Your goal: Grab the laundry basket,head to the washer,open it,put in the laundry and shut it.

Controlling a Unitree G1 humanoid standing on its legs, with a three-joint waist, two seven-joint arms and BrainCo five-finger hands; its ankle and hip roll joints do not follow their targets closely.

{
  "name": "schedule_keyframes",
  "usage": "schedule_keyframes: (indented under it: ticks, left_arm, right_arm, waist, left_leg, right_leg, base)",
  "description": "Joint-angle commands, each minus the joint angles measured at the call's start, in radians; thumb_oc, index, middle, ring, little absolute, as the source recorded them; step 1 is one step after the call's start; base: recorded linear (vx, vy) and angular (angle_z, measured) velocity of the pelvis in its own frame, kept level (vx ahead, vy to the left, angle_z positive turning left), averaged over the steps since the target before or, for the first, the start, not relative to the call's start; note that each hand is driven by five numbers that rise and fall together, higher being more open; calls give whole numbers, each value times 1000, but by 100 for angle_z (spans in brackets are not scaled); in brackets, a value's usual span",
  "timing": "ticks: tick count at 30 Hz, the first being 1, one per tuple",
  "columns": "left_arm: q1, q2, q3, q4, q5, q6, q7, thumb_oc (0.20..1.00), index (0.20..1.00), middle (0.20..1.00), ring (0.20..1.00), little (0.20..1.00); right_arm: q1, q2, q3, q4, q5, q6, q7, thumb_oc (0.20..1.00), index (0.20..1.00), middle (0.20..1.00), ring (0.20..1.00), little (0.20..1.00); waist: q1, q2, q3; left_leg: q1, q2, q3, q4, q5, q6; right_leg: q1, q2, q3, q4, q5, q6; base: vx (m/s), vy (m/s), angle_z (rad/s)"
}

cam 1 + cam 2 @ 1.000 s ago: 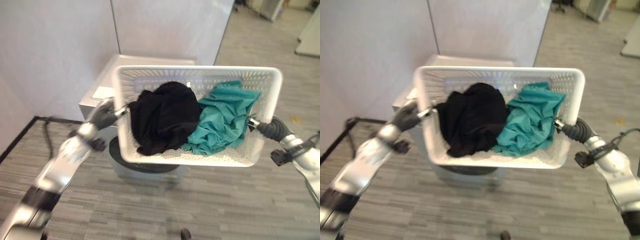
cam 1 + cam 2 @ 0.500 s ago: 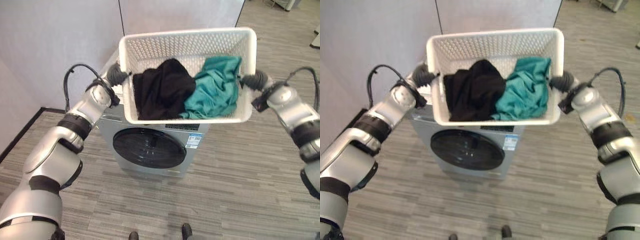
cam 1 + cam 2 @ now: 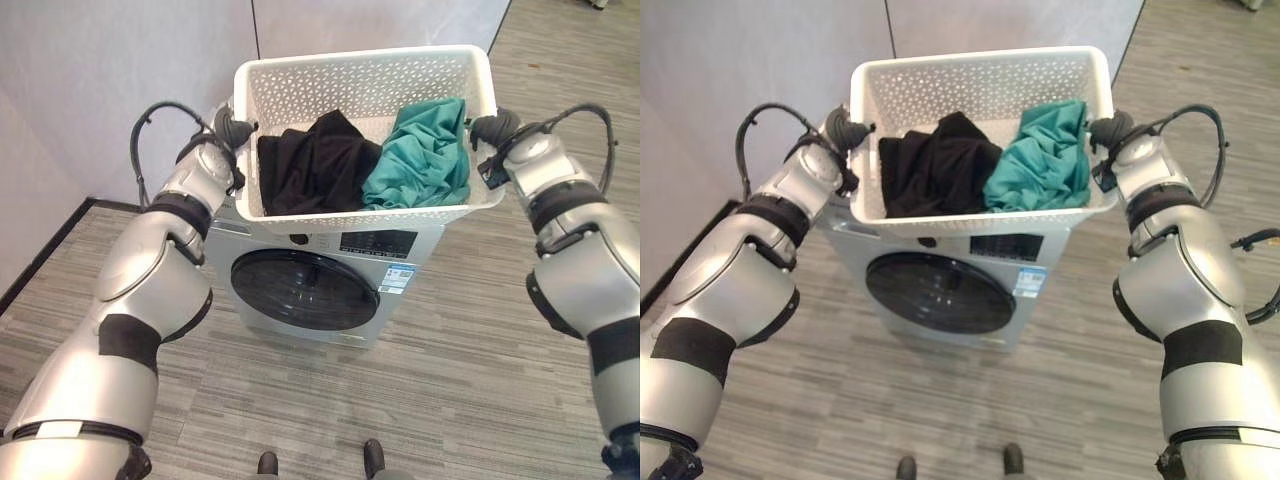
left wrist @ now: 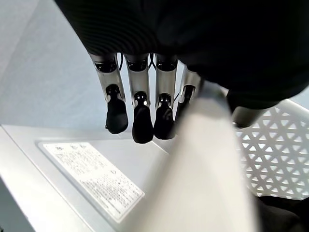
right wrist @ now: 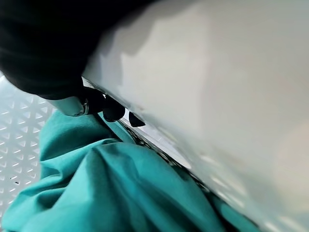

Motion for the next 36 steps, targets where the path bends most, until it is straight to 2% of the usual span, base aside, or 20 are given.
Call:
schedule_keyframes:
  ticks: [1, 7, 11, 15, 17, 18, 19, 20, 23, 24, 25, 26, 27, 30, 31, 32, 33, 34, 35, 36]
  left_arm:
    - [-319, -89, -51, 42, 39, -69, 75, 200, 200, 200, 200, 200]
    - [-393, -134, -16, 27, 24, -77, 153, 200, 200, 200, 200, 200]
    - [-412, -154, -9, 12, 16, -83, 178, 200, 200, 200, 200, 200]
    - [-392, -158, -20, 13, 19, -82, 173, 200, 200, 200, 200, 200]
    - [-359, -169, -23, 11, 33, -82, 166, 200, 200, 200, 200, 200]
    - [-338, -175, -23, 10, 43, -80, 164, 200, 200, 200, 200, 200]
    - [-283, -190, -11, -1, 45, -80, 160, 200, 200, 200, 200, 200]
    - [-283, -189, -11, -1, 45, -80, 160, 200, 200, 200, 200, 200]
    - [-244, -176, -7, -9, 65, -69, 145, 200, 200, 200, 200, 200]
    - [-239, -172, -8, -3, 70, -66, 141, 200, 200, 200, 200, 200]
    - [-226, -169, -4, 15, 100, -50, 133, 200, 200, 200, 200, 200]
    - [-225, -169, -4, 14, 100, -50, 133, 200, 200, 200, 200, 200]
    - [-204, -135, 3, 13, 103, -52, 126, 200, 200, 200, 200, 200]
    - [-182, -118, 1, 12, 118, -47, 106, 200, 200, 200, 200, 200]
    - [-168, -128, 10, 8, 114, -51, 107, 200, 200, 200, 200, 200]
    - [-167, -128, 10, 8, 114, -51, 107, 200, 200, 200, 200, 200]
    - [-146, -122, 10, 8, 119, -51, 108, 200, 200, 200, 200, 200]
    - [-147, -104, 12, 6, 107, -55, 103, 200, 200, 200, 200, 200]
    - [-158, -91, 9, 3, 87, -58, 94, 200, 200, 200, 200, 200]
    - [-158, -90, 10, 4, 86, -58, 93, 200, 200, 200, 200, 200]
  right_arm:
    - [-228, 81, 46, 62, -18, -48, -95, 200, 200, 200, 200, 200]
    - [-299, 88, 33, 76, 42, -51, -135, 200, 200, 200, 200, 200]
    - [-311, 87, 29, 70, 70, -56, -148, 200, 200, 200, 200, 200]
    - [-294, 94, 19, 60, 90, -62, -151, 200, 200, 200, 200, 200]
    - [-273, 96, 7, 57, 81, -63, -148, 200, 200, 200, 200, 200]
    - [-259, 89, 2, 57, 76, -62, -143, 200, 200, 200, 200, 200]
    - [-228, 69, -1, 50, 62, -55, -125, 200, 200, 200, 200, 200]
    - [-228, 69, -2, 50, 62, -55, -125, 200, 200, 200, 200, 200]
    - [-207, 57, -3, 40, 43, -53, -106, 200, 200, 200, 200, 200]
    - [-203, 66, -3, 39, 34, -57, -107, 200, 200, 200, 200, 200]
    - [-170, 84, -2, 41, 16, -55, -104, 200, 200, 200, 200, 200]
    - [-168, 85, -2, 41, 16, -55, -105, 200, 200, 200, 200, 200]
    - [-136, 86, -9, 44, -3, -58, -106, 200, 200, 200, 200, 200]
    - [-117, 60, 16, 63, -30, -58, -91, 200, 200, 200, 200, 200]
    - [-117, 49, 33, 72, -35, -50, -84, 200, 200, 200, 200, 200]
    - [-117, 49, 33, 72, -35, -50, -84, 200, 200, 200, 200, 200]
    - [-96, 14, 14, 55, -29, -56, -86, 200, 200, 200, 200, 200]
    - [-107, 20, 22, 49, -28, -60, -89, 200, 200, 200, 200, 200]
    - [-108, 36, 44, 56, -32, -66, -93, 200, 200, 200, 200, 200]
    - [-109, 36, 45, 57, -32, -66, -93, 200, 200, 200, 200, 200]
  waist:
    - [16, -1, 18]
    - [14, 3, 2]
    - [13, 8, 7]
    - [16, 8, 7]
    - [26, 8, 16]
    - [27, 11, 17]
    - [18, 24, 20]
    - [18, 22, 18]
    - [4, 50, 35]
    - [5, 54, 38]
    - [8, 42, 33]
    - [6, 45, 34]
    - [19, 30, 16]
    - [10, 22, -2]
    - [-8, 15, -11]
    - [-8, 15, -12]
    - [-22, -2, -1]
    - [-17, -10, 10]
    - [-3, -33, 17]
    - [-3, -31, 18]
  left_leg:
    - [3, 16, -22, 43, -64, 22]
    - [-4, 29, -29, -52, -11, 11]
    - [-1, 31, -35, -64, -4, 9]
    - [5, 28, -34, -38, -27, 16]
    - [7, 4, -47, 15, -61, 31]
    - [11, -9, -56, 28, -72, 38]
    - [36, -40, -81, 53, -97, 60]
    - [32, -41, -81, 52, -94, 60]
    - [92, -48, -76, 47, -121, 87]
    - [120, -49, -70, 38, -133, 91]
    - [183, -61, -57, 15, -158, 98]
    - [188, -57, -59, 13, -159, 97]
    - [233, -60, -39, 14, -175, 89]
    - [250, -44, -34, 80, -185, 77]
    - [237, -35, -42, 158, -149, 57]
    - [236, -35, -43, 158, -148, 57]
    - [107, 8, -51, 434, 51, -18]
    - [62, 6, -71, 521, 99, -19]
    - [-14, 10, -95, 555, 110, 6]
    - [-14, 12, -95, 558, 108, 6]
  right_leg:
    - [-34, -65, 21, 59, -13, 64]
    - [-71, -53, -3, 44, -13, 63]
    - [-72, -48, -8, 43, -16, 62]
    - [-59, -50, -11, 40, -17, 65]
    - [-36, -69, -9, 47, -22, 72]
    - [-30, -78, -6, 62, -23, 74]
    - [-36, -89, 30, 171, -19, 78]
    - [-41, -90, 31, 171, -17, 79]
    - [-116, -31, 79, 366, -64, 71]
    - [-149, -22, 45, 373, -66, 70]
    - [-169, 12, -44, 272, -57, 53]
    - [-162, 16, -47, 267, -56, 52]
    - [-176, 22, -205, 140, -23, 51]
    - [-141, 39, -232, 109, -32, 26]
    - [-110, 64, -180, 115, -46, -4]
    - [-110, 64, -180, 115, -46, -4]
    - [-54, 88, -152, 127, -56, -53]
    - [-30, 97, -145, 126, -58, -69]
    - [5, 106, -115, 109, -72, -87]
    - [6, 107, -115, 108, -72, -87]
  base:
    - [-20, -5, 4]
    - [34, -26, 1]
    - [45, -20, 9]
    - [46, 17, 2]
    - [54, 109, -1]
    - [126, 227, -1]
    - [99, 173, 1]
    - [113, 213, 9]
    - [95, 186, 11]
    - [243, 48, -10]
    - [219, 0, -35]
    - [378, -110, -63]
    - [224, -76, -54]
    - [296, -147, -12]
    - [92, -73, 62]
    - [196, -194, 83]
    - [108, -161, 62]
    - [163, -231, 64]
    - [70, -107, 35]
    - [130, -82, -13]
